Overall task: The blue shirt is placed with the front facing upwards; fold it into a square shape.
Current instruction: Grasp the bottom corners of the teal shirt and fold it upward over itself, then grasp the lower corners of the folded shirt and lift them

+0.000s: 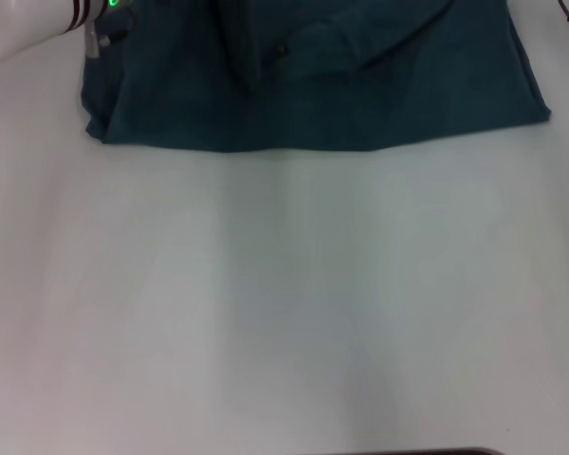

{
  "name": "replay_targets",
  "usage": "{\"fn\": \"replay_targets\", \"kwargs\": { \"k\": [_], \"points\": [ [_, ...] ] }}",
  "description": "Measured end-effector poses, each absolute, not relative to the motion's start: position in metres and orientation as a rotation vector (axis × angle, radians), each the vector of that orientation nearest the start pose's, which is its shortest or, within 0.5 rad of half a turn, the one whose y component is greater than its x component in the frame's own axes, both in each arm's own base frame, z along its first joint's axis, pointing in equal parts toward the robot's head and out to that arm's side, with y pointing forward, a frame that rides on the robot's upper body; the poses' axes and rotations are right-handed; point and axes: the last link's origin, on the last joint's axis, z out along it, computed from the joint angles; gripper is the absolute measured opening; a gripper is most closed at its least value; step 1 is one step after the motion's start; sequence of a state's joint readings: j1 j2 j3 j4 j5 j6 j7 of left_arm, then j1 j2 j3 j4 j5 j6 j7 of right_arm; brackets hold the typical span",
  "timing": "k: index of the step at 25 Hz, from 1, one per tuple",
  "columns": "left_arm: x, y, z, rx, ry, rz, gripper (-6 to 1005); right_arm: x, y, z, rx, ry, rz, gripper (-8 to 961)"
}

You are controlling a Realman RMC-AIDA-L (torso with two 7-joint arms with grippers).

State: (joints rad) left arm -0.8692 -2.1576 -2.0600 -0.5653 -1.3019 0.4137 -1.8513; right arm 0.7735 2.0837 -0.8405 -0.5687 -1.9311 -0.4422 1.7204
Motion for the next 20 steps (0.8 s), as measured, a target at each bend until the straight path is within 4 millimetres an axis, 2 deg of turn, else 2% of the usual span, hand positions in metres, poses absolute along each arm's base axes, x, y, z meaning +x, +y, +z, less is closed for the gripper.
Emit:
{"fn": "replay_targets", "kwargs": {
  "k": [7,13,15,18,20],
  "points": [
    [-0.178,0.482,-0.036,-2.021,-0.906,-0.460,147,0.264,0.475,0.028,-1.905,0.866,0.305,57],
    [-0.189,0.478,-0.035,-1.981,-0.938,-0.456,373,0.265,0.474,0.030,-1.924,0.887,0.312,258],
    [-0.194,0.476,-0.033,-1.974,-0.959,-0.471,469,0.266,0.471,0.031,-1.940,0.914,0.330,355],
    [-0.201,0.467,-0.024,-1.980,-0.990,-0.526,614,0.268,0.460,0.036,-1.986,0.984,0.392,500],
    [-0.204,0.456,-0.014,-1.999,-1.029,-0.603,655,0.270,0.447,0.040,-2.033,1.022,0.456,579]
  ]
}}
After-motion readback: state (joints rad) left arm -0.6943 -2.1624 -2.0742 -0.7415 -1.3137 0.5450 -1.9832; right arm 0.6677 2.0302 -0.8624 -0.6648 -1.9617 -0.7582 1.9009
